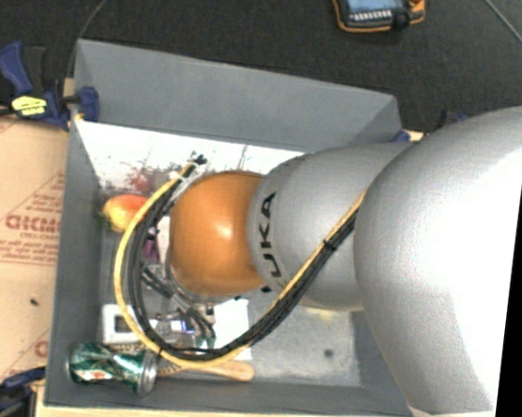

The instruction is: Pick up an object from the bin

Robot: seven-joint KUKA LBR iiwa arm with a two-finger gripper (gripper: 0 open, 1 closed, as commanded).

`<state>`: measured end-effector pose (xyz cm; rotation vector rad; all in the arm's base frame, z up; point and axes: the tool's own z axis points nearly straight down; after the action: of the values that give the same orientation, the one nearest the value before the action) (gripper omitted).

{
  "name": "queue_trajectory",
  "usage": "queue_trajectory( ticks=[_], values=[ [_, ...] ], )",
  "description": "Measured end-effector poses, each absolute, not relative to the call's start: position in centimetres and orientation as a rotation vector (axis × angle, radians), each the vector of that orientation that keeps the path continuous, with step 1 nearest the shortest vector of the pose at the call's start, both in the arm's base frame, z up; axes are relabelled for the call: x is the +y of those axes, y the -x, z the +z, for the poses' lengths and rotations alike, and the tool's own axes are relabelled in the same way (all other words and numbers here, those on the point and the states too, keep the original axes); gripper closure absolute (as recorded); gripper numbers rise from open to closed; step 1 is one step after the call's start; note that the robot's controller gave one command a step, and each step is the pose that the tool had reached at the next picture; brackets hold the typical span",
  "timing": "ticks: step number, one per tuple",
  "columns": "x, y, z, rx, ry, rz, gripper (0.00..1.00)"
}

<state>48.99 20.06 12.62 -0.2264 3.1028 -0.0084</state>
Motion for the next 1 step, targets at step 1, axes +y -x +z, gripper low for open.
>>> queue_trajectory(
  ticks=[1],
  values=[
    [14.01, -51.92, 10.03, 3.102, -0.156, 0.001, 0.00]
  ],
)
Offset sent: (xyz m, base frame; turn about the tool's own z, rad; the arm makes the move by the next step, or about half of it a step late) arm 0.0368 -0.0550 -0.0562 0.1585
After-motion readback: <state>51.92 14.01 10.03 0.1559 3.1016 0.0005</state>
